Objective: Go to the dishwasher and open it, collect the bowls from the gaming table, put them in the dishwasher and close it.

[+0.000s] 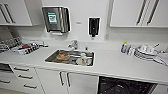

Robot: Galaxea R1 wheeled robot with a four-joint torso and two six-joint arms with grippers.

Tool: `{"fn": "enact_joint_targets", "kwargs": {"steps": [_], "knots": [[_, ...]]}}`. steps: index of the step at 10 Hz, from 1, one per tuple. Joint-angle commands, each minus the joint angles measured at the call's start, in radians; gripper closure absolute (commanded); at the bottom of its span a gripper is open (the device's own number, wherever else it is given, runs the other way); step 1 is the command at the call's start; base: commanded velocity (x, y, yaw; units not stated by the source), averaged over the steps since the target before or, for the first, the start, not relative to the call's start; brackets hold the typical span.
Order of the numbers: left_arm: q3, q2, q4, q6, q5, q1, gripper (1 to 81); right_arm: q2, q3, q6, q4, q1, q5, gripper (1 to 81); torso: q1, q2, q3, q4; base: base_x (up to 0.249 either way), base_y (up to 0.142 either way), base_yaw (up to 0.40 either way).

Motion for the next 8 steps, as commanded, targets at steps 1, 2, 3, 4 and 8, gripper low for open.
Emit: {"fn": "enact_joint_targets", "kwargs": {"steps": [1,2,3,4,8], "knots": [[0.030,-0.035,0.005,0.009,0.022,-0.084,1.0,0.024,0.015,-0.030,-0.034,-0.004,-0.183,1.0,0.000,0.000,0.000,0.000,-0.074,0.000,0.000],[0.030,-0.034,0.005,0.010,0.022,-0.081,1.0,0.044,-0.002,-0.030,-0.034,-0.015,-0.179,1.0,0.000,0.000,0.000,0.000,-0.074,0.000,0.000],[0.030,-0.034,0.005,0.010,0.022,-0.073,1.0,0.062,-0.020,-0.030,-0.035,-0.026,-0.169,1.0,0.000,0.000,0.000,0.000,-0.074,0.000,0.000],[0.028,-0.032,0.006,0.012,0.019,-0.067,1.0,0.082,-0.043,-0.030,-0.038,-0.038,-0.167,1.0,0.000,0.000,0.000,0.000,-0.074,0.000,0.000],[-0.081,0.049,0.009,0.013,0.014,-0.008,1.0,0.142,-0.134,-0.046,-0.049,-0.081,-0.146,1.0,0.000,0.000,0.000,0.000,-0.055,0.000,0.000]]}}
